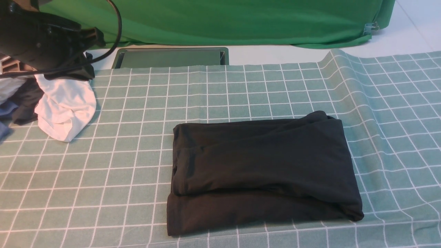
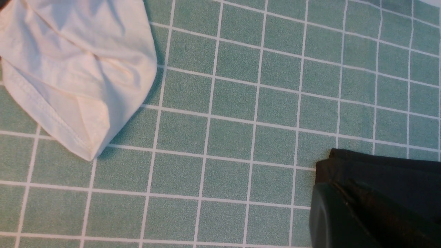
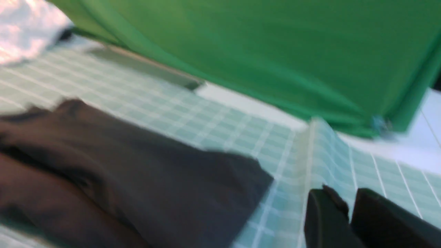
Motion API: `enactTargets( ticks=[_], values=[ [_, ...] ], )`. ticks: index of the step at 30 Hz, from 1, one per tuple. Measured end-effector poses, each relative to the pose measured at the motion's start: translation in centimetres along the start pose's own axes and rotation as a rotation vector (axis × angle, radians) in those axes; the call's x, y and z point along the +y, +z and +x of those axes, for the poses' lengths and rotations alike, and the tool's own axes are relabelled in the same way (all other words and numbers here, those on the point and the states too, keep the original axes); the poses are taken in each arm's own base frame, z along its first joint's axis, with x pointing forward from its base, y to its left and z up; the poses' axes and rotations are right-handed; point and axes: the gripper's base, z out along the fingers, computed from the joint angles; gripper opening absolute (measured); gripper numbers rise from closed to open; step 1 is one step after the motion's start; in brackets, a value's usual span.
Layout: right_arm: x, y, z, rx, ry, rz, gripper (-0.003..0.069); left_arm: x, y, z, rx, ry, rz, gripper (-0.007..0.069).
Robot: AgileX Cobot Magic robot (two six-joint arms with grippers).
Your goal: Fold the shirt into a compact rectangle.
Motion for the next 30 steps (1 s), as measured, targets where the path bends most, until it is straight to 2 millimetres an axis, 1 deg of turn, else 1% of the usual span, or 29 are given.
enactTargets(
  ticks=[3,8,13,17,21,30],
  values=[
    [0.0,0.0,1.2,0.067,0.005,0.025,0.0161,0.0,0.0,0.0,0.000,0.001,-0.001,0.0017],
    [-0.1,-0.1,1.6,0.096,-0.028,0.038,0.0167,0.0,0.0,0.0,0.000,-0.028,0.002,0.0017],
    [-0.4,-0.3,1.6,0.080,-0.042,0.091,0.0178,0.0,0.0,0.0,0.000,-0.026,-0.001,0.0017],
    [-0.7,-0.6,2.5,0.077,-0.035,0.166,0.0188,0.0,0.0,0.0,0.000,-0.025,-0.004,0.0017],
    [-0.8,-0.7,2.5,0.064,-0.033,0.197,0.0204,0.0,0.0,0.0,-0.003,-0.026,-0.002,0.0017],
    [-0.8,-0.7,2.5,0.058,-0.029,0.199,0.0227,-0.1,0.0,-0.1,-0.009,-0.026,0.006,0.0017]
  ],
)
